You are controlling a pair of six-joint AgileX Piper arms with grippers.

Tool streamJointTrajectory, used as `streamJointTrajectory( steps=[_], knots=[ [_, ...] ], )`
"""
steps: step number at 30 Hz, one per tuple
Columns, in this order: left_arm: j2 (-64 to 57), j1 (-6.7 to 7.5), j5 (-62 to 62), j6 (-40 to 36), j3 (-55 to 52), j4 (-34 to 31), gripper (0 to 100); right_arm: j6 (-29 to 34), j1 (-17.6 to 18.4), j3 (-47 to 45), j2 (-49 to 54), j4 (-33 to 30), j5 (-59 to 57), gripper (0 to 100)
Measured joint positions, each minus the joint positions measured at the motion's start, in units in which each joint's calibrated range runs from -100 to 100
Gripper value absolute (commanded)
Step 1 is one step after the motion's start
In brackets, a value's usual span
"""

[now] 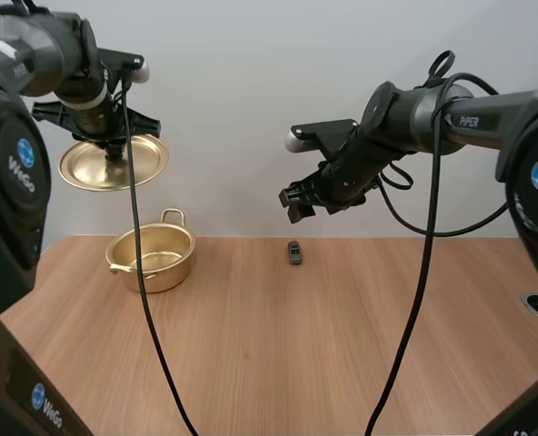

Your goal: Open the pot, put the car inside, and close it

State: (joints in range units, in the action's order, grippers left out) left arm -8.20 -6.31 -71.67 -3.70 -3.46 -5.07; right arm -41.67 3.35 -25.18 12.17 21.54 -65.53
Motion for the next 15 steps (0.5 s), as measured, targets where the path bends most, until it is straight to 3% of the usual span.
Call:
streamJointTrajectory(
  steps=[15],
  knots=[
    [-20.1, 0.0, -12.3, 0.9, 0.0, 5.1, 0, -8.0, 0.0, 3.2, -17.9, -0.3, 17.5, 100]
  ],
)
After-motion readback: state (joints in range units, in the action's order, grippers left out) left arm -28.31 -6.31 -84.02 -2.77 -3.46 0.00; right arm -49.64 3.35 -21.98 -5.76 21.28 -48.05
